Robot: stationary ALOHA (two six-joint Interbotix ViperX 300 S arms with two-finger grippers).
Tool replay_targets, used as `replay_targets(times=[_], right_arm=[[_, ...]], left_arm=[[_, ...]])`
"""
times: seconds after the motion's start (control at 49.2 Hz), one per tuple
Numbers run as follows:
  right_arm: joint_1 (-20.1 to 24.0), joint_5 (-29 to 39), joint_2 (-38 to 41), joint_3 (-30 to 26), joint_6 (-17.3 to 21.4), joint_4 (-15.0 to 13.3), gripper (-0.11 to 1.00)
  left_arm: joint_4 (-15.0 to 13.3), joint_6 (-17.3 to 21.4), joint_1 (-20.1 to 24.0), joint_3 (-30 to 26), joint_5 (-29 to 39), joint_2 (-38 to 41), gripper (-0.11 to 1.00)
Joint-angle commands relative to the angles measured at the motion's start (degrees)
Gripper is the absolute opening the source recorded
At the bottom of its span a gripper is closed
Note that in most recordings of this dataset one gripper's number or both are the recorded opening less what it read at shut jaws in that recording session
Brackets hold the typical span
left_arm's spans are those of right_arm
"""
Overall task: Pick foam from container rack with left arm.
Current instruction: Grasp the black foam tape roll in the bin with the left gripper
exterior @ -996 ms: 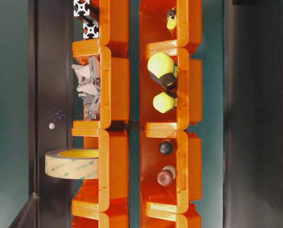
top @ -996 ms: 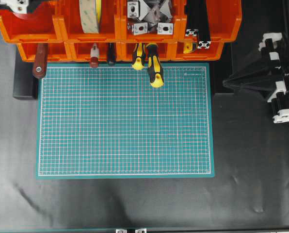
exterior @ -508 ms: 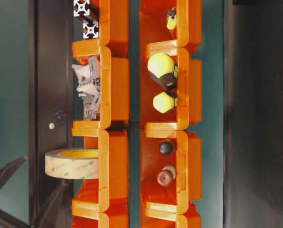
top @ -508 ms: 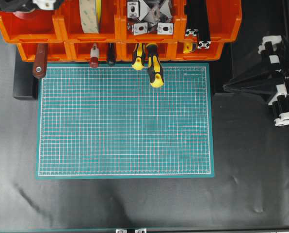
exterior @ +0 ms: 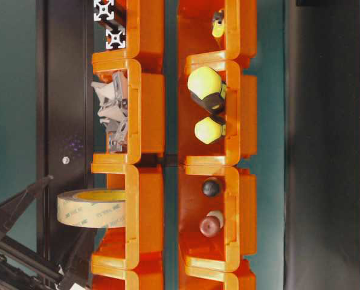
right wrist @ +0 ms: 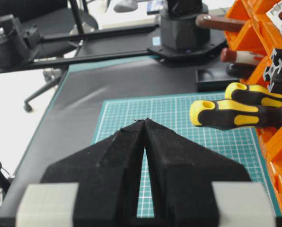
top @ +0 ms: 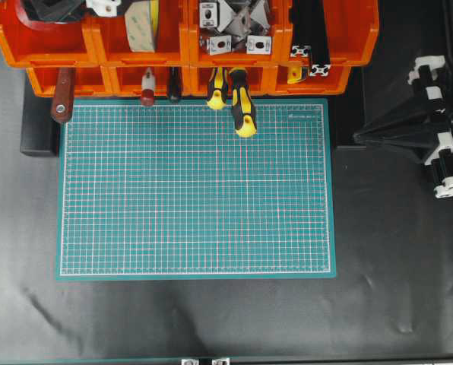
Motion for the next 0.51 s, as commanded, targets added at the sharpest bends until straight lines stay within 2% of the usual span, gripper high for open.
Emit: replay_targets(times=[0.0, 0.163, 0.244, 0.325, 0.488], right_arm=[[0.2, -0.1, 0.3, -0.5, 0.0, 0.0, 0.0], [0.2, -0.1, 0.2, -0.4, 0.1, -0.1, 0.0], [0.2, -0.1, 0.1, -0.2, 0.1, 0.0, 0.0], [0.2, -0.1, -0.1, -0.2, 0.1, -0.1, 0.0], [0.2, -0.1, -0.3, -0.2, 0.2, 0.0, 0.0]], left_arm=[[0.1, -0.2, 0.3, -1.8, -0.6, -0.4, 0.88], [0.1, -0.2, 0.3, -1.8, -0.6, -0.4, 0.86], [0.1, 0.0, 0.3, -1.8, -1.1, -0.4, 0.79], [0.1, 0.0, 0.3, -1.6, -2.7, -0.6, 0.64], [0.1, 0.2, 0.3, -1.5, -7.8, -0.7, 0.27]])
